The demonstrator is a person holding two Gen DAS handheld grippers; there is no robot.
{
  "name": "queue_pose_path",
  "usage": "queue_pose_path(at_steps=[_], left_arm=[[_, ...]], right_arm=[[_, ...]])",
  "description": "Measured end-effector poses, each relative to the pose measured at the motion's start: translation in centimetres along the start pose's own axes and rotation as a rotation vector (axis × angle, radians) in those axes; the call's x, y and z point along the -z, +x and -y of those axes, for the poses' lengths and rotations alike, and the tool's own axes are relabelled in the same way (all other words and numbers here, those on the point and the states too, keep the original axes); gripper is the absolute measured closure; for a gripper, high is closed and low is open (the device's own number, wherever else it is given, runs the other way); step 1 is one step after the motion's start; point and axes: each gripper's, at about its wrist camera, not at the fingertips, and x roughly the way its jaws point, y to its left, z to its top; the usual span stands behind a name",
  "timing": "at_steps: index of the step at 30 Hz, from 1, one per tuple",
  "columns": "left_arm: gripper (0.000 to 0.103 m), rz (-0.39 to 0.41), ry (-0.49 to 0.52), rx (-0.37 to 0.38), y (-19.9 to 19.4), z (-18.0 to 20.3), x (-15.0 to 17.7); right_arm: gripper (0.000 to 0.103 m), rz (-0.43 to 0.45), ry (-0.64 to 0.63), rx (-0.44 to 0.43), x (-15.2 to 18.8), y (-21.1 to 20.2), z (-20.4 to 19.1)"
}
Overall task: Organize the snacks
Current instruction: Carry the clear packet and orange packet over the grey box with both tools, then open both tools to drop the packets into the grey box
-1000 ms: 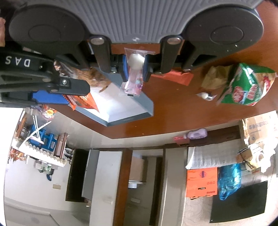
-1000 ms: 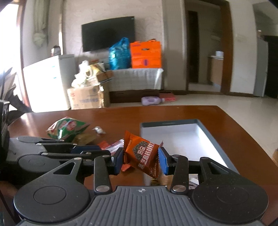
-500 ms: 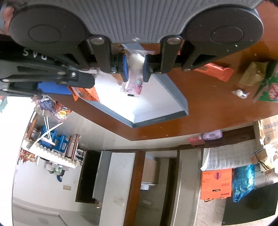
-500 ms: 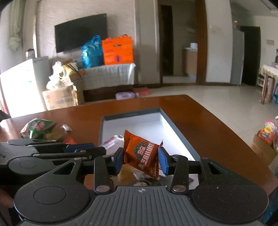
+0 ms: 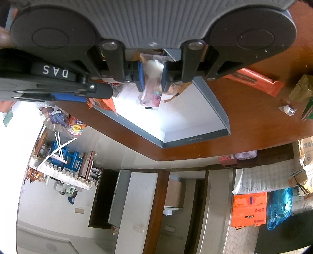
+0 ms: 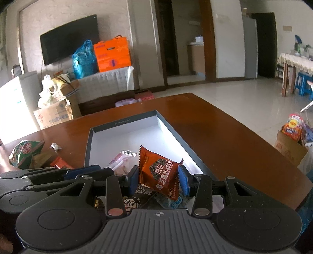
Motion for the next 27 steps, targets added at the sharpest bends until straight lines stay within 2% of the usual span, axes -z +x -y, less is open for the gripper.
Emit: queue_pose_path(at_steps=[11,14,16,18,24,27], left_arm=[[0.086,0.004,-0.034,0.005,0.0,-0.1,0.0],[0.086,0.012,-0.074,0.017,-0.3,-0.8,0.1],[0.082,0.011,-0.106,0.023,-0.5,-1.3,0.0],[0.075,0.018,-0.130,0.027,-0.7,-1.7,-0.1],[0.072,0.022,-0.159,0.062,-0.9,-2.4,-0.1],[0.062,0.036,-0.190,0.070,-1.2,-3.1,-0.1]], right_arm=[[0.047,0.009,0.052,-0.007,0.0,0.1,0.5],[0.038,0.024,0.055,0.000,0.1,-0.1,0.5],[0.033,0.041,0.058,0.000,0.0,-0.3,0.5],[0.032,0.054,0.059,-0.001,0.0,-0.5,0.5],[0.032,0.072,0.074,-0.006,-0.1,-0.7,0.7],[0.031,0.089,0.075,-0.012,-0.2,-0.9,0.5]])
